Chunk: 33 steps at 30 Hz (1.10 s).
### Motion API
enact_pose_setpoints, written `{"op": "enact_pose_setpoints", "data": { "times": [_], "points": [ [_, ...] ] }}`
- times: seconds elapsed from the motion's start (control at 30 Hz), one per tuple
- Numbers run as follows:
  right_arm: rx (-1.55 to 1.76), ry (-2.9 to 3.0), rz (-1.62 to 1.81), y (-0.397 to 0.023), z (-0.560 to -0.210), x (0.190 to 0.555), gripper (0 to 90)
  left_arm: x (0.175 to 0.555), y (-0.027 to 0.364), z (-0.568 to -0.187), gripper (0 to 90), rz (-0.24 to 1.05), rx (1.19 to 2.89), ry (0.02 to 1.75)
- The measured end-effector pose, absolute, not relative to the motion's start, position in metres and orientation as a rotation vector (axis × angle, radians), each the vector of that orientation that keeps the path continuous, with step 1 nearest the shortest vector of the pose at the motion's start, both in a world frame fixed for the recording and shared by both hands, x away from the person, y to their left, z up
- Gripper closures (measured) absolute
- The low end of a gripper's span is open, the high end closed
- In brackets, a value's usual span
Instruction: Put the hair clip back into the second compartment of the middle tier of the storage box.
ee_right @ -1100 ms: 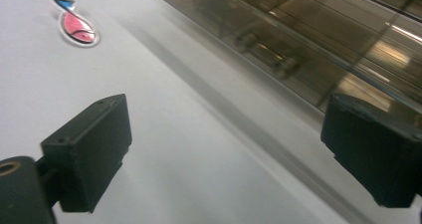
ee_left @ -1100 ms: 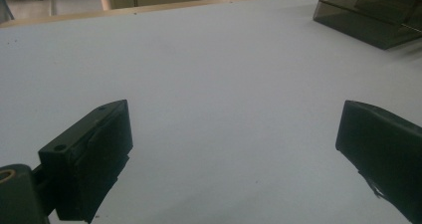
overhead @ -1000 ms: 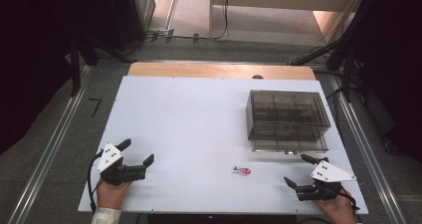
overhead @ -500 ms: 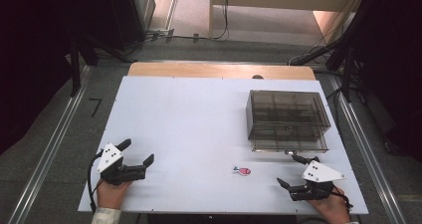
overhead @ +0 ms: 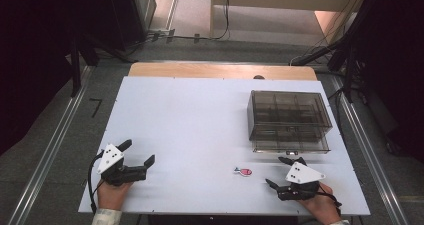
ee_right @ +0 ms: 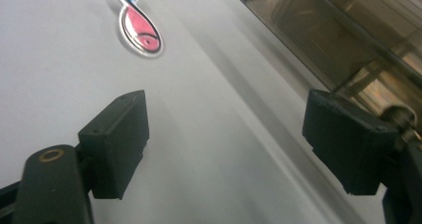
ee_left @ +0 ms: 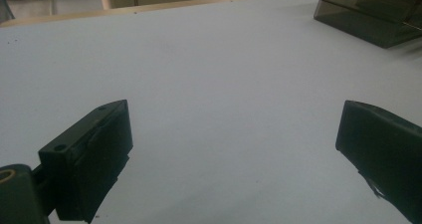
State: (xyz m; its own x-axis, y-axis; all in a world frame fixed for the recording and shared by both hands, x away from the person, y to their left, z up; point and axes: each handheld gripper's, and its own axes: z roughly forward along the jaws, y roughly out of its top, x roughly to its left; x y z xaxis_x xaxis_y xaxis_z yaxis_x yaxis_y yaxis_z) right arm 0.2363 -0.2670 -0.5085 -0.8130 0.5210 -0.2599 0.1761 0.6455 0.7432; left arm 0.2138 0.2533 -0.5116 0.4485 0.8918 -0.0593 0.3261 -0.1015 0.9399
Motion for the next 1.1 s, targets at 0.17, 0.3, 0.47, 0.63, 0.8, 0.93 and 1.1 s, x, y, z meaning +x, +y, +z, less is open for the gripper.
{"op": "enact_pose_setpoints", "data": {
  "times": [0.17,0.3,0.47,0.63,0.8,0.93,1.1],
  "points": [
    [0.500,2.407,1.014,-0.251,-0.507,0.239,19.0,0.214,0.253,-0.512,1.8,0.677,1.659,1.070],
    [0.493,2.414,0.997,-0.241,-0.509,0.241,20.8,0.214,0.254,-0.512,1.8,0.676,1.661,1.069],
    [0.498,2.430,0.997,-0.232,-0.510,0.241,21.4,0.214,0.254,-0.512,1.8,0.676,1.659,1.070],
    [0.481,2.445,0.998,-0.223,-0.511,0.241,22.1,0.214,0.254,-0.512,1.8,0.677,1.658,1.072],
    [0.461,2.451,0.998,-0.215,-0.512,0.243,22.5,0.214,0.254,-0.512,1.8,0.676,1.658,1.074],
    [0.458,2.459,1.010,-0.210,-0.513,0.244,23.2,0.214,0.254,-0.512,1.8,0.677,1.658,1.072],
    [0.460,2.470,1.019,-0.207,-0.513,0.245,24.2,0.214,0.254,-0.512,1.8,0.676,1.657,1.074]
  ]
}}
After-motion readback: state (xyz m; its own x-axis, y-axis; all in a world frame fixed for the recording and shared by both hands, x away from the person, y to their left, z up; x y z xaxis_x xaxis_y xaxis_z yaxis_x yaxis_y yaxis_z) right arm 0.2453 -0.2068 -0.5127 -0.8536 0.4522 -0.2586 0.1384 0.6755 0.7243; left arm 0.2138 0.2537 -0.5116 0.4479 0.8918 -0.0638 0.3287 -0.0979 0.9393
